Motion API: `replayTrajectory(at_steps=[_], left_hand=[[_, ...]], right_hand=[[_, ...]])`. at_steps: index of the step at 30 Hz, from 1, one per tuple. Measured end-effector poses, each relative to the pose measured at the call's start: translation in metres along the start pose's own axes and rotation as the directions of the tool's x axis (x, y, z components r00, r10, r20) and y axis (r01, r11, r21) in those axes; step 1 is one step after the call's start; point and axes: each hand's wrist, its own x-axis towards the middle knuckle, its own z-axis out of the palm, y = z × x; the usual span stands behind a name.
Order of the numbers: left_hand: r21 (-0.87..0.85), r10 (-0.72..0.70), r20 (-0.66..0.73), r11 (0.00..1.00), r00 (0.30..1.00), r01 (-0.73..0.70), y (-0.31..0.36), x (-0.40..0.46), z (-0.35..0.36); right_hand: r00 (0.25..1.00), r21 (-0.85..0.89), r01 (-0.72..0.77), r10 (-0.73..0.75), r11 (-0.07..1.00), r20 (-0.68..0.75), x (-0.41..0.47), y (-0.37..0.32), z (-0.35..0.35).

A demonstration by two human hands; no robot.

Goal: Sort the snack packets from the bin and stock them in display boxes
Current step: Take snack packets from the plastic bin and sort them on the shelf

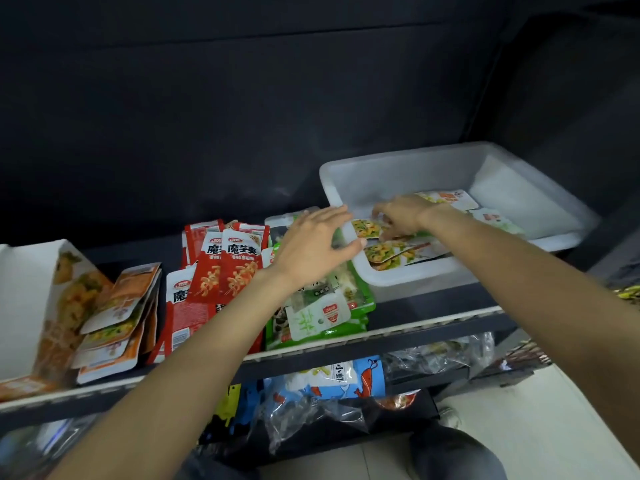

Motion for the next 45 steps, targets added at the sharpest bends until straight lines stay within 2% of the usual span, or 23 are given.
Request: replayTrajectory(at_steps=[4,7,9,10,11,13,15,17,20,22,25,29,32,34,36,38,41,45], left_hand=[[-0.031,0.001,-0.038,1.0,0.999,-0.002,-0.002,0.0,0.001],[-0.031,0.006,-0.039,1.0,0.999,-0.007,0.0,-0.002,0.001],[-0.032,0.006,-0.033,0.999,0.999,-0.007,0.001,-0.002,0.001],[-0.038,0.004,-0.025,0.999,1.0,-0.005,0.001,-0.002,0.0],[-0.04,0.002,-0.013,0.999,1.0,-0.003,0.002,-0.002,-0.001],[-0.015,0.009,0.007,1.0,1.0,-0.009,0.005,-0.004,-0.004],[0.022,0.037,-0.043,0.999,0.998,-0.036,0.007,-0.013,-0.009],[0.032,0.053,-0.146,0.998,0.988,-0.049,0.004,-0.032,-0.016],[-0.006,-0.026,-0.254,1.0,0.967,0.025,-0.015,-0.077,-0.024],[0.001,-0.098,-0.315,0.995,0.944,0.103,-0.035,-0.109,-0.032],[0.112,-0.207,-0.369,0.958,0.906,0.265,-0.07,-0.153,-0.051],[0.325,-0.374,-0.301,0.825,0.877,0.463,-0.111,-0.197,-0.072],[0.352,-0.461,-0.163,0.799,0.872,0.488,-0.124,-0.209,-0.078],[0.326,-0.477,-0.118,0.81,0.871,0.487,-0.131,-0.209,-0.078],[0.313,-0.477,-0.128,0.812,0.869,0.492,-0.136,-0.208,-0.078],[0.285,-0.479,-0.16,0.815,0.863,0.505,-0.139,-0.207,-0.077],[0.264,-0.47,-0.169,0.825,0.866,0.5,-0.142,-0.206,-0.072],[0.296,-0.491,-0.135,0.809,0.861,0.508,-0.146,-0.208,-0.067]], right_hand=[[0.999,-0.105,0.036,-0.032,0.994,0.04,-0.009,-0.003,-0.003],[0.997,-0.093,0.001,-0.008,0.996,-0.071,-0.013,-0.009,-0.005],[0.965,0.086,-0.102,0.119,0.991,-0.232,-0.019,-0.009,-0.013],[0.918,0.25,-0.153,0.231,0.956,-0.323,-0.023,-0.006,-0.017],[0.847,0.447,-0.182,0.37,0.876,-0.381,-0.027,0.0,-0.022],[0.7,0.756,-0.105,0.588,0.646,-0.405,-0.043,0.008,-0.033],[0.639,0.852,0.026,0.647,0.523,-0.416,-0.063,0.002,-0.044],[0.667,0.887,0.14,0.621,0.44,-0.412,-0.083,-0.02,-0.052],[0.774,0.914,0.245,0.502,0.323,-0.385,-0.104,-0.073,-0.059],[0.854,0.932,0.247,0.395,0.266,-0.338,-0.105,-0.113,-0.058],[0.923,0.937,0.263,0.223,0.23,-0.314,-0.09,-0.175,-0.054],[0.981,0.974,0.188,0.026,0.126,-0.192,-0.05,-0.249,-0.051],[0.984,0.957,0.166,0.018,0.238,-0.176,-0.013,-0.3,-0.05],[0.983,0.902,0.143,0.044,0.407,-0.176,0.009,-0.328,-0.05],[0.977,0.782,0.11,0.079,0.613,-0.199,0.022,-0.345,-0.05],[0.97,0.638,0.113,0.056,0.762,-0.238,0.03,-0.35,-0.047],[0.948,0.463,0.203,-0.054,0.863,-0.314,0.032,-0.353,-0.04],[0.866,0.204,0.397,-0.292,0.895,-0.405,0.031,-0.353,-0.034]])
